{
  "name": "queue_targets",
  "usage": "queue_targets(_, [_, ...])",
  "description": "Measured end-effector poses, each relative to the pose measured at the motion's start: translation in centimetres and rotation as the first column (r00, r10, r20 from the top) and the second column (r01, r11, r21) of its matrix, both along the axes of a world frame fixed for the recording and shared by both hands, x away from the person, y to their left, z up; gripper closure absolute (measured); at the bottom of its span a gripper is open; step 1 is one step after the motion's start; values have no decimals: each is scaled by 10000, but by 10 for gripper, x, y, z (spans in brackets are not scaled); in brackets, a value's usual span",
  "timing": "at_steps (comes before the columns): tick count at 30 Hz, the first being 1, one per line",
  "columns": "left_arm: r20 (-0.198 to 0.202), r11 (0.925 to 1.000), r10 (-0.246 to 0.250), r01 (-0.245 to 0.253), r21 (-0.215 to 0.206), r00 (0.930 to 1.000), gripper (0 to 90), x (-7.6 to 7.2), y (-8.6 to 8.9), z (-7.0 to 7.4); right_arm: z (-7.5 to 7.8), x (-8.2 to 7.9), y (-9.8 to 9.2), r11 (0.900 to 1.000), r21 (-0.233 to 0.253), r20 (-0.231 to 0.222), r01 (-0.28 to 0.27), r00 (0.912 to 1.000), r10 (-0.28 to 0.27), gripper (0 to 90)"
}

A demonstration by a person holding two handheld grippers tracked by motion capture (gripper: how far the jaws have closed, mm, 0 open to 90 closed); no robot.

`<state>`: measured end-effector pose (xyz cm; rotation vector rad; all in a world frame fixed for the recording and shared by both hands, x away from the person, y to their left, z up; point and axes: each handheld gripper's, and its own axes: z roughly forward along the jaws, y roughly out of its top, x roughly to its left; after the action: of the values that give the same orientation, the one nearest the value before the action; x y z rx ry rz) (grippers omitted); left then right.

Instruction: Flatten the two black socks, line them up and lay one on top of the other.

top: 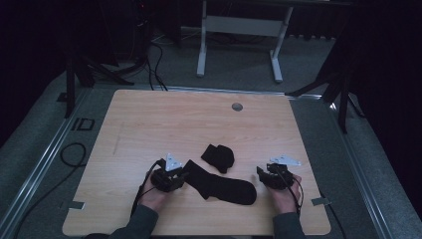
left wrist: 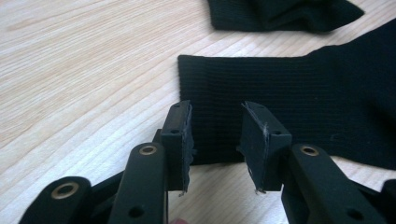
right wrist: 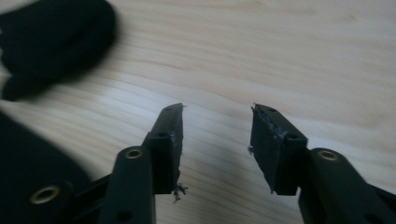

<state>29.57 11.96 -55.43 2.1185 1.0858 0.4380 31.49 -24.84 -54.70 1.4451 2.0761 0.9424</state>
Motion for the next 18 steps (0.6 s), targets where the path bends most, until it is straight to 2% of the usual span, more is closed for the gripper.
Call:
queue_targets(4, [22, 9999, 12, -12, 134, 10000, 683, 0, 0, -1, 9, 2, 18, 9966, -233, 55, -793, 9968, 794, 581])
queue_targets(8, [49, 9997, 13, -14, 250, 10000, 697, 1, -1, -3, 14, 9, 33, 9898, -466, -87, -1347, 9909, 1344, 593])
queue_targets(12, [74, 9995, 67, -70, 321, 10000, 716, 2, -2, -3, 19, 20, 44, 9872, -123, -408, -1592, 9865, 1585, 592])
queue_targets(18, [66, 9995, 80, -82, 311, 9999, 722, 2, -1, -4, 28, 32, 67, 9763, -260, -460, -2147, 9759, 2134, 606])
